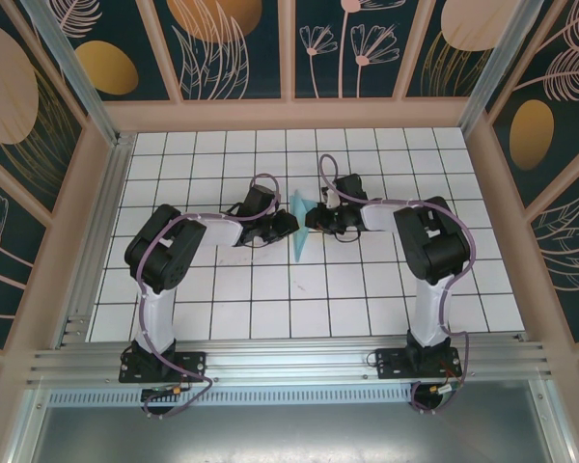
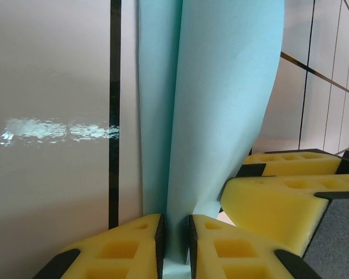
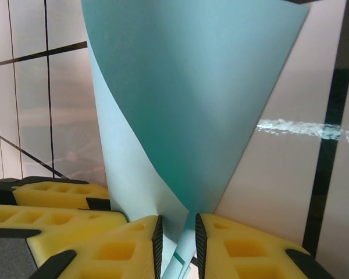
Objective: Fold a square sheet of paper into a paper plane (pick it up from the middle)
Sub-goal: Fold the wing for the fifth time at the center of the table.
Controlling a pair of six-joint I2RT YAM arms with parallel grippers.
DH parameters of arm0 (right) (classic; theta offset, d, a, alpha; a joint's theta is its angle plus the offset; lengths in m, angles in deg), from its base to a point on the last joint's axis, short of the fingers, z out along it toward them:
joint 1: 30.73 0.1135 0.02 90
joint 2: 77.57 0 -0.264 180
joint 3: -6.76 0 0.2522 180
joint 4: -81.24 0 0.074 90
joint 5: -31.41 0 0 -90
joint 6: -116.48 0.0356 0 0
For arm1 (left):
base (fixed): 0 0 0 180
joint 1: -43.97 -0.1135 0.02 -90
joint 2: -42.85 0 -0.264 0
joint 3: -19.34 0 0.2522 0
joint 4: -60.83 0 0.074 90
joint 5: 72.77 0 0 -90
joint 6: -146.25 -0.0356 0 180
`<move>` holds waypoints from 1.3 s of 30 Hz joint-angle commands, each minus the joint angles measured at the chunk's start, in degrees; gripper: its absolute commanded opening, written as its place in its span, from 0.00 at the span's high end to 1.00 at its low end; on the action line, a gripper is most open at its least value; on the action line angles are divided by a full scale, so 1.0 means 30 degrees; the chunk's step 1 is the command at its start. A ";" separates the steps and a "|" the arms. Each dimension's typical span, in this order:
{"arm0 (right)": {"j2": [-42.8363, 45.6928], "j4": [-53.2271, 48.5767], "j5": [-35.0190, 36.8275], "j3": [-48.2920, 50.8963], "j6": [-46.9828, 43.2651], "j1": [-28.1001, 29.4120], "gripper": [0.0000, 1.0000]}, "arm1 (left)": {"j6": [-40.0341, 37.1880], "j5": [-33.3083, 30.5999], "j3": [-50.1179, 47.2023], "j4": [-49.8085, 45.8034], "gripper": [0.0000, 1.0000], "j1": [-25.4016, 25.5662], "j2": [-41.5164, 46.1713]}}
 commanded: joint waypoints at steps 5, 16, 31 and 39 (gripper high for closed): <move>-0.0883 0.1201 -0.0911 -0.0495 0.0420 -0.0053 0.78 | 0.0025 -0.0301 -0.0546 -0.0855 0.78 -0.0092 -0.0326; -0.1277 0.0537 -0.0226 -0.1050 -0.0870 -0.0139 0.99 | -0.0570 -0.0214 -0.0666 -0.0570 0.70 -0.0093 0.0686; -0.1210 0.0129 -0.0015 -0.1319 -0.1311 -0.0055 0.99 | 0.1788 0.1788 -0.4912 0.5953 0.72 0.0611 0.3686; -0.1326 0.0049 -0.0256 -0.1436 -0.1505 -0.0005 0.99 | 0.1212 0.1297 -0.4107 0.5550 0.78 0.1061 0.3061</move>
